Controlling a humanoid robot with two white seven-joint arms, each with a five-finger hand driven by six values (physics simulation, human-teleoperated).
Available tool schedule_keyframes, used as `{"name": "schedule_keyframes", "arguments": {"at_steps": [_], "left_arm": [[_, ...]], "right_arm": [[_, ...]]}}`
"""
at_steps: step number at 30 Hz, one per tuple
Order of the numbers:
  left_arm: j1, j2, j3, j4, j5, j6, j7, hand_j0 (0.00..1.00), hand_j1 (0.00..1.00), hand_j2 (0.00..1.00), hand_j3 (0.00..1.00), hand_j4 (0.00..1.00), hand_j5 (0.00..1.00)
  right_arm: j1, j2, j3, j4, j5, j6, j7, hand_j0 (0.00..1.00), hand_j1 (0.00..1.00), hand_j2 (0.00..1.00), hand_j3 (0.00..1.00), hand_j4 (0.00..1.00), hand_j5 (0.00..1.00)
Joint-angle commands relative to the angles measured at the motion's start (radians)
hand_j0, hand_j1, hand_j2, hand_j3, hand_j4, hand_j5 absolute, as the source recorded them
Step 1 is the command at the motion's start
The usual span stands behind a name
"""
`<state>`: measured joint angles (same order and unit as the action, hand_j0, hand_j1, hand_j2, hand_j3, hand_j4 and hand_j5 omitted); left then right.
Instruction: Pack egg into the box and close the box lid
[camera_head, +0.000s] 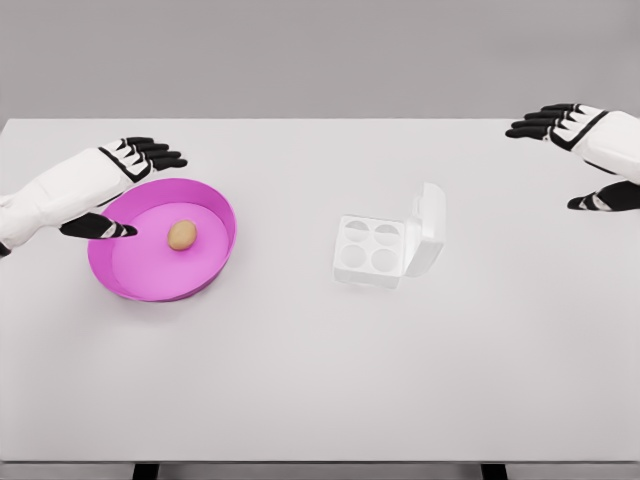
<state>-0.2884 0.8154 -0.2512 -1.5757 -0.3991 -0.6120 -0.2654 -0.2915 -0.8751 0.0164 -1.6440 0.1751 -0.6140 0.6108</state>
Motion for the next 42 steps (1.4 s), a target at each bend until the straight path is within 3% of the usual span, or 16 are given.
{"name": "schedule_keyframes", "arguments": {"at_steps": [1,6,9,10,11,13,15,17,19,21,22,23,26,35,40,42], "left_arm": [[0.000,0.002,0.000,0.002,0.002,0.001,0.000,1.00,1.00,1.00,1.00,1.00,1.00],[-0.017,-0.001,0.000,0.010,-0.017,0.001,-0.002,1.00,1.00,1.00,1.00,1.00,1.00],[-0.046,-0.002,0.001,0.039,-0.004,0.001,-0.156,1.00,1.00,1.00,1.00,1.00,1.00],[-0.069,-0.007,0.001,0.054,-0.001,0.001,-0.254,1.00,1.00,1.00,1.00,1.00,1.00],[-0.086,-0.012,0.001,0.068,0.019,0.001,-0.346,1.00,1.00,1.00,1.00,1.00,1.00],[-0.127,-0.018,-0.013,0.097,0.091,0.001,-0.346,1.00,1.00,1.00,1.00,1.00,1.00],[-0.175,-0.094,-0.022,0.135,0.083,0.001,-0.346,1.00,1.00,1.00,1.00,1.00,1.00],[-0.261,-0.136,-0.111,0.226,0.065,0.001,-0.346,1.00,1.00,1.00,1.00,1.00,1.00],[-0.319,-0.163,-0.184,0.298,0.065,0.001,-0.346,1.00,1.00,1.00,1.00,1.00,1.00],[-0.319,-0.162,-0.203,0.298,0.065,0.001,-0.346,1.00,1.00,1.00,1.00,1.00,1.00],[-0.321,-0.162,-0.210,0.301,0.065,0.001,-0.346,1.00,1.00,1.00,1.00,1.00,1.00],[-0.321,-0.157,-0.210,0.304,0.065,0.001,-0.346,0.99,0.99,0.99,0.99,0.99,0.99],[-0.321,-0.154,-0.218,0.318,0.026,0.001,-0.346,0.99,0.99,0.99,0.99,0.99,0.99],[-0.331,-0.107,-0.270,0.321,0.019,0.001,-0.346,0.92,0.92,0.92,0.92,0.92,0.92],[-0.357,-0.090,-0.329,0.324,0.031,0.001,-0.346,0.92,0.92,0.92,0.92,0.92,0.92],[-0.403,-0.090,-0.410,0.359,0.060,0.001,-0.346,0.91,0.91,0.91,0.91,0.91,0.91]], "right_arm": [[0.000,0.001,0.004,-0.010,-0.005,0.003,0.000,1.00,1.00,1.00,1.00,1.00,1.00],[-0.002,0.001,0.004,-0.022,-0.006,0.003,0.000,1.00,1.00,1.00,1.00,1.00,1.00],[0.002,-0.030,0.091,0.026,0.003,0.003,0.000,1.00,1.00,1.00,1.00,1.00,1.00],[-0.011,0.013,0.092,0.087,0.003,0.003,0.000,1.00,1.00,1.00,1.00,1.00,1.00],[-0.017,0.059,0.080,0.099,0.033,0.003,0.000,1.00,1.00,1.00,1.00,1.00,1.00],[-0.020,-0.136,0.083,0.101,0.092,0.003,0.000,1.00,1.00,1.00,1.00,1.00,1.00],[-0.014,-0.114,0.079,0.095,0.089,0.003,0.000,1.00,1.00,1.00,1.00,1.00,1.00],[-0.014,-0.117,0.079,0.087,0.096,0.003,0.000,1.00,1.00,1.00,1.00,1.00,1.00],[-0.008,-0.228,0.080,0.095,0.113,0.003,0.000,1.00,1.00,1.00,1.00,1.00,1.00],[0.018,-0.206,0.085,0.098,0.121,0.003,0.000,1.00,1.00,1.00,1.00,1.00,1.00],[0.025,-0.116,0.080,0.092,0.145,0.003,0.000,1.00,1.00,1.00,1.00,1.00,1.00],[0.026,-0.070,0.080,0.085,0.178,0.003,0.000,1.00,1.00,1.00,1.00,1.00,1.00],[0.035,-0.090,0.040,0.085,0.170,0.003,0.000,1.00,1.00,1.00,1.00,1.00,1.00],[0.071,-0.093,0.005,0.070,0.176,0.003,0.000,1.00,1.00,1.00,1.00,1.00,1.00],[0.100,-0.136,0.005,0.072,0.167,0.003,0.000,1.00,1.00,1.00,1.00,1.00,1.00],[0.107,-0.148,0.007,0.078,0.168,0.003,0.000,1.00,1.00,1.00,1.00,1.00,1.00]]}}
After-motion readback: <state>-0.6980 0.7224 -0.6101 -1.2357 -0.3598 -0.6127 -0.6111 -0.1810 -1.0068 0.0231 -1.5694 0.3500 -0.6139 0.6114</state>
